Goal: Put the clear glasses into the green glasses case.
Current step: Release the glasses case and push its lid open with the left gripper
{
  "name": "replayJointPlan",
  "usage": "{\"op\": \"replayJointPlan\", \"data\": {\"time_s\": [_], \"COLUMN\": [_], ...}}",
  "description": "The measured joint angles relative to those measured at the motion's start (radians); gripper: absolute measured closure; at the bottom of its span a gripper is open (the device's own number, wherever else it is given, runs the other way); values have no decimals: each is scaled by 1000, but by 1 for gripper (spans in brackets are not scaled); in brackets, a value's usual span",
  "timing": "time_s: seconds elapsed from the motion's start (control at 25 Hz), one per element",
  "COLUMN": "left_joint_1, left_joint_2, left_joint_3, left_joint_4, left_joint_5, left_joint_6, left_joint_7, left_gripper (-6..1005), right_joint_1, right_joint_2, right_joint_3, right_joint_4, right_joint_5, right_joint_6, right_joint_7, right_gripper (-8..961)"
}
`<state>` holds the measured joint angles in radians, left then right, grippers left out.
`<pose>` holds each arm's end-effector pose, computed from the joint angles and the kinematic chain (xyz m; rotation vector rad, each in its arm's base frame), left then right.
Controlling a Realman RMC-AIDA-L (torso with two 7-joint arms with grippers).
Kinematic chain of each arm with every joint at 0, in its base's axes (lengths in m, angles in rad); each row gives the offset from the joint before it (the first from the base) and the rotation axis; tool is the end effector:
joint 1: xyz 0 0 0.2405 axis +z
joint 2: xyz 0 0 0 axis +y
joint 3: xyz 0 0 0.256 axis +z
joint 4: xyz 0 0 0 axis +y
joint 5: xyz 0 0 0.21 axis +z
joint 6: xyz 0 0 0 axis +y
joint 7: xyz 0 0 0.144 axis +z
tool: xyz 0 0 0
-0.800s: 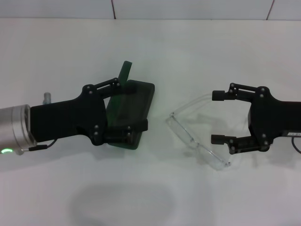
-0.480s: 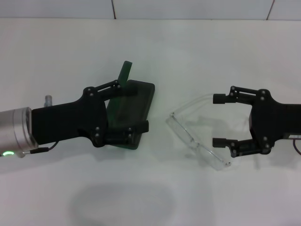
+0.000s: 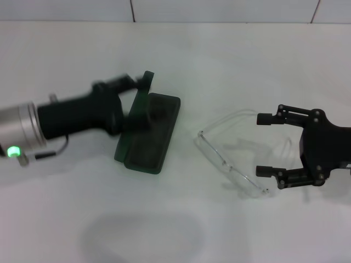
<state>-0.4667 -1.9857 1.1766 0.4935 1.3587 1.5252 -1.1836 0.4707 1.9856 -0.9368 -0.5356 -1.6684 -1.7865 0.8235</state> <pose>-0.2465 0.3183 -0.0072 -2.6756 -0.4695 -1.0178 0.2499 0.2922 0.0124 -2.7679 -0.1675 0.9631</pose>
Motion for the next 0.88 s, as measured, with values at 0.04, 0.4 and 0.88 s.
{"op": "replayJointPlan", "data": {"time_s": [0.04,0.4,0.88], "left_joint_1": [0,61,68], "left_joint_2": [1,-52,-104], "left_joint_3": [-8,-15,26], "left_joint_4": [29,518,641], "left_joint_5": [13,429,688], "left_joint_6": [-46,-236,-343], "left_joint_7": [-66,-642,-950], "left_gripper": [106,110,148], "right_joint_1": [-7,-12,-9], "right_joint_2": [1,-4,-5], "right_joint_3": [0,0,0], "right_joint_4": [-12,-21,-23], "right_joint_5": [1,3,-2], "right_joint_6": [0,-1,10], "right_joint_7": [1,6,-1], "right_gripper": [93,94,93]}}
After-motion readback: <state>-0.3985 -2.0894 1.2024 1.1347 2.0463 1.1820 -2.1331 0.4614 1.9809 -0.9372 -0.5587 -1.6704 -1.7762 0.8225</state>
